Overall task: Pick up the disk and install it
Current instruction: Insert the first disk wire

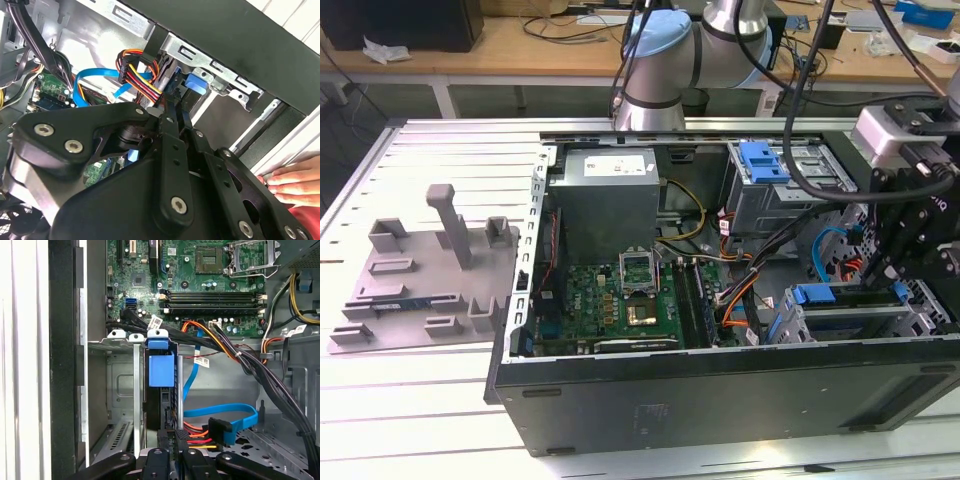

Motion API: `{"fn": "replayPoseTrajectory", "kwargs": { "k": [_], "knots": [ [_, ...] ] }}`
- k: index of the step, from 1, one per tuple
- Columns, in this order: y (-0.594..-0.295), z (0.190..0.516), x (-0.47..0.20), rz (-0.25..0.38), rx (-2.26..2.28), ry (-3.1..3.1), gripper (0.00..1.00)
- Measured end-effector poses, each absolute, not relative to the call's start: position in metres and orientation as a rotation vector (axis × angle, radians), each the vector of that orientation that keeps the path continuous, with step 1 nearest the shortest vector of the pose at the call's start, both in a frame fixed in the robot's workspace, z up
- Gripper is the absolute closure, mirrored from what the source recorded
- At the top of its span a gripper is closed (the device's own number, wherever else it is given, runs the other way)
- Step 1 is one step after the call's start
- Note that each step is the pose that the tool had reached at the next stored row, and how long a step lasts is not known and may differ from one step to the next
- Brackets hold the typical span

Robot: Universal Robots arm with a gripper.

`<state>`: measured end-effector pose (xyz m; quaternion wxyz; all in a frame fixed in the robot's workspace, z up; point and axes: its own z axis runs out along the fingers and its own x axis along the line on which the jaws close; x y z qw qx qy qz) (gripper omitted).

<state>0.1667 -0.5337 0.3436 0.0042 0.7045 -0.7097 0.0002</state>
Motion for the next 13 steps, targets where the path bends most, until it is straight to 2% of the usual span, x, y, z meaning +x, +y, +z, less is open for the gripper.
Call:
{"fn": "replayPoseTrajectory", "kwargs": {
  "k": [13],
  "knots": [
    [-0.5337, 0.3384, 0.1667, 0.001, 2.207, -2.224, 0.83]
  ]
}}
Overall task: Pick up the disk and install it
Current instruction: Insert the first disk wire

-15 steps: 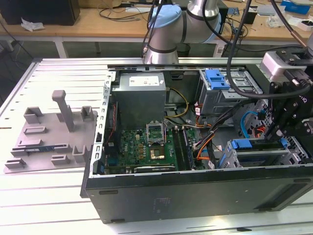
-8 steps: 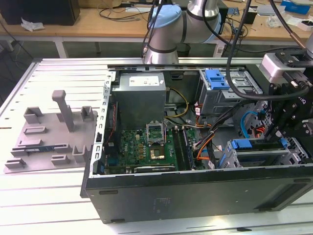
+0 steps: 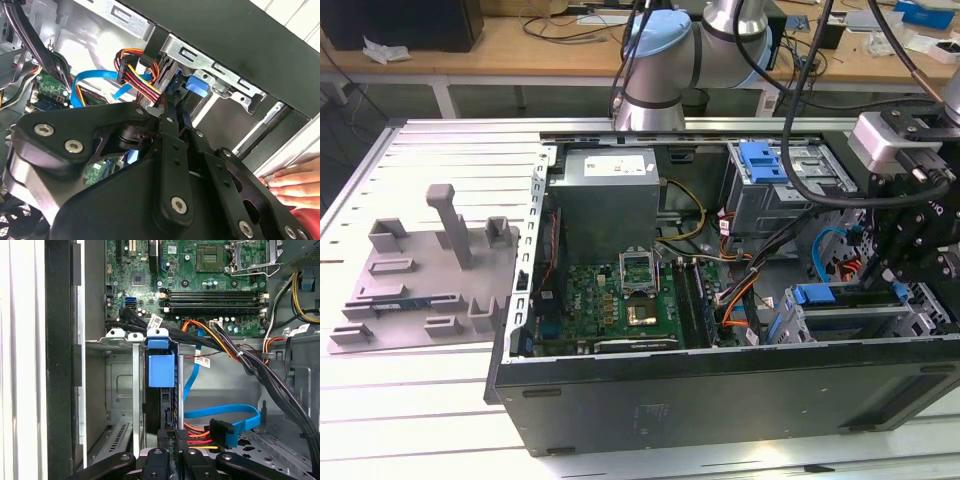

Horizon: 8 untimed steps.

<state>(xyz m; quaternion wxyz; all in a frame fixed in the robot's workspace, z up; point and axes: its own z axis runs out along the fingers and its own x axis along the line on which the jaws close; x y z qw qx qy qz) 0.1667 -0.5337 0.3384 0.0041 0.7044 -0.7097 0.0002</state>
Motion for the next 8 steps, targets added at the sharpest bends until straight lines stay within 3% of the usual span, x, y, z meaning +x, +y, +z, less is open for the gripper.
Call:
{"fn": "replayPoseTrajectory", "kwargs": {
  "k": [8],
  "knots": [
    [-0.5337, 0.3358, 0.1666, -0.001, 2.208, -2.224, 0.82]
  ]
}}
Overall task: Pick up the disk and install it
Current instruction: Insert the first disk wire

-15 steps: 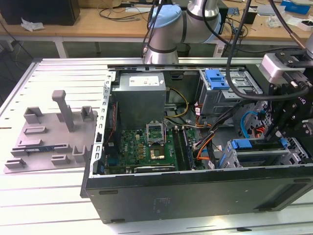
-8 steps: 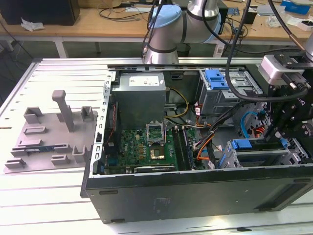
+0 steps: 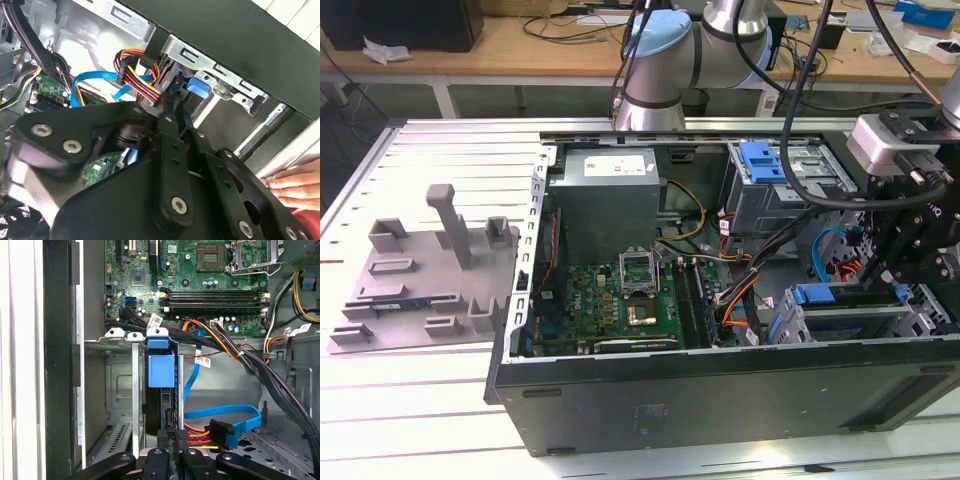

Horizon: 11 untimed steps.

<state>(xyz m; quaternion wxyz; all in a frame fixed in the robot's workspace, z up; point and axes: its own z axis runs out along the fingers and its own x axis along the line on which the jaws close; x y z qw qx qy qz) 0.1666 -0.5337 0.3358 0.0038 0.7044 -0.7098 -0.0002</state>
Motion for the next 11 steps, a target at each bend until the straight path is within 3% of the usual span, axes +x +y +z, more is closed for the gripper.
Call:
{"fn": "replayPoseTrajectory", "kwargs": {
  "k": [3, 11],
  "knots": [
    [-0.534, 0.339, 0.167, 0.000, 2.207, -2.224, 0.69],
    [-0.533, 0.374, 0.167, 0.002, 2.207, -2.223, 0.69]
  ]
}}
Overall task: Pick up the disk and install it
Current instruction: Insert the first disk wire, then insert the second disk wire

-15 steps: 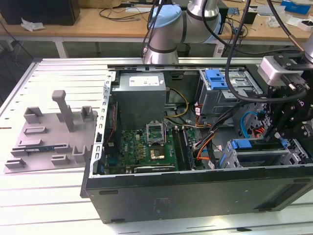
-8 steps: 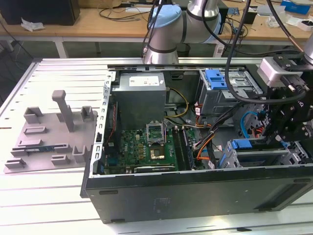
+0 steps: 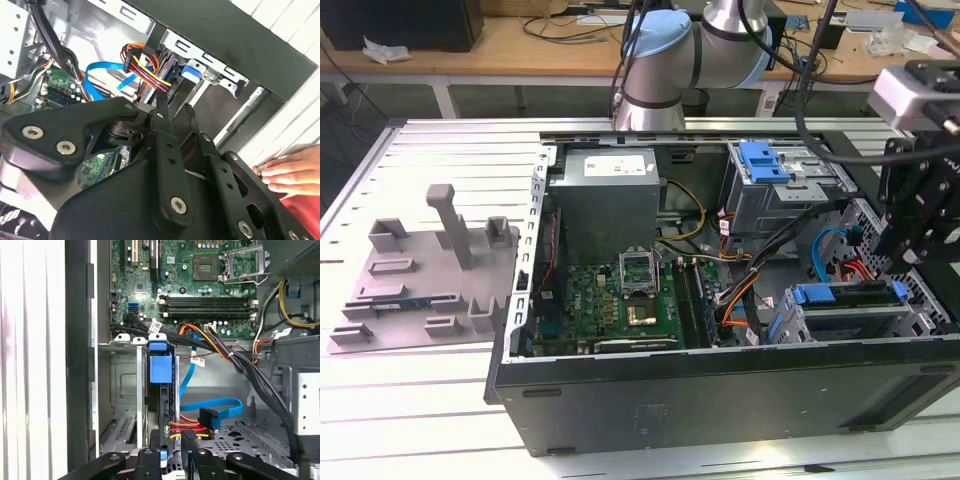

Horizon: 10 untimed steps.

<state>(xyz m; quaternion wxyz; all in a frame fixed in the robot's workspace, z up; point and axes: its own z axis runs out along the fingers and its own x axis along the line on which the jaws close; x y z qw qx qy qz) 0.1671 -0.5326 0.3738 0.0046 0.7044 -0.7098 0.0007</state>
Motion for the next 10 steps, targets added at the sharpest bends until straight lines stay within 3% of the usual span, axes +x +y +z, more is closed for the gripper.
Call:
{"fn": "replayPoseTrajectory", "kwargs": {
  "k": [10],
  "knots": [
    [-0.5323, 0.3739, 0.1672, 0.003, 2.206, -2.223, 0.69]
  ]
}}
